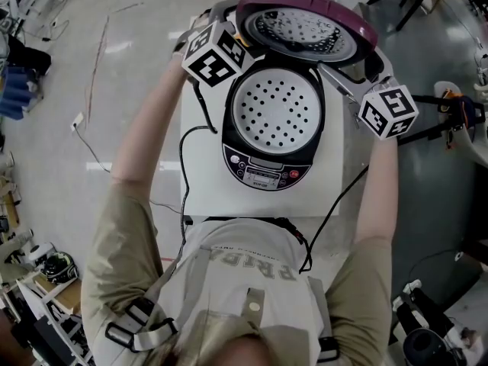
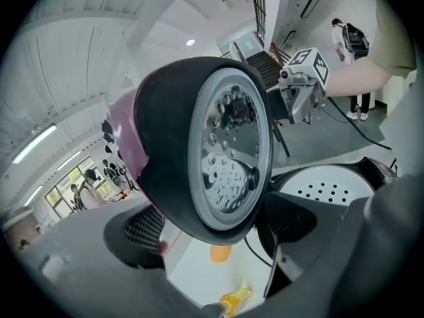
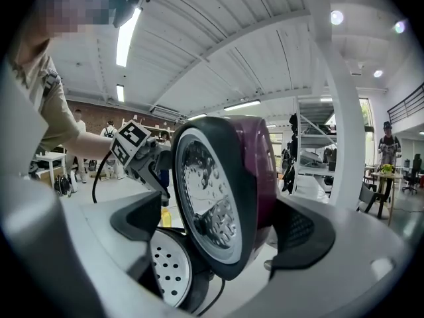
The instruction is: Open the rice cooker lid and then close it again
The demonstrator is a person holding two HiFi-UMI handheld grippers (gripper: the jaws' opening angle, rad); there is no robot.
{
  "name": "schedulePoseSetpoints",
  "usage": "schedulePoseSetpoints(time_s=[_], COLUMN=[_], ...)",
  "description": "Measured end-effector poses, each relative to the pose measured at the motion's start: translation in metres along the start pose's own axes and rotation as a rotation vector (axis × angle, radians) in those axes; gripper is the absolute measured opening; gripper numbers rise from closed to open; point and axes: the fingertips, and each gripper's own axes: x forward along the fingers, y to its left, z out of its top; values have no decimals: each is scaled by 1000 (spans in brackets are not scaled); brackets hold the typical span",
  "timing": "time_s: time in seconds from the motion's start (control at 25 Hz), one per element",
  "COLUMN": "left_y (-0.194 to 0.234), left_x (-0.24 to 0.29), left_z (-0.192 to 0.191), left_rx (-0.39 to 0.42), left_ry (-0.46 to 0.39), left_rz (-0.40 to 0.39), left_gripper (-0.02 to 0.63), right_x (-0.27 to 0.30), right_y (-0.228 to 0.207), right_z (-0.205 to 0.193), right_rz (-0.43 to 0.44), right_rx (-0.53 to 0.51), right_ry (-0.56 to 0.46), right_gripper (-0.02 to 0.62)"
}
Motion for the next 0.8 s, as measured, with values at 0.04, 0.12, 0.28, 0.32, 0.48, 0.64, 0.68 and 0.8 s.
schedulePoseSetpoints(time_s=[0.04,0.12,0.28,0.32,0.48,0.64,0.68,0.8], left_y=[-1,-4,-10,-12,-18,-25,-26,-32], left_x=[-1,-2,-4,-5,-10,-14,-16,-20], left_z=[0,-1,-2,-3,-5,-7,-8,-9], left_rx=[3,9,22,26,41,53,58,67], left_ry=[5,14,30,33,43,53,55,57], left_rz=[-9,-24,-52,-57,-70,-86,-89,-95], left_gripper=[486,500,532,537,545,552,552,552], right_x=[0,-2,-3,-4,-8,-13,-14,-18], right_y=[1,4,9,11,18,26,28,34], right_z=[0,-1,-3,-3,-6,-11,-12,-16], right_rz=[7,21,44,51,69,85,89,94], right_rx=[-2,-8,-22,-27,-50,-80,-88,-118], right_ry=[4,13,32,36,57,86,93,112], right_gripper=[498,509,530,538,551,562,564,566])
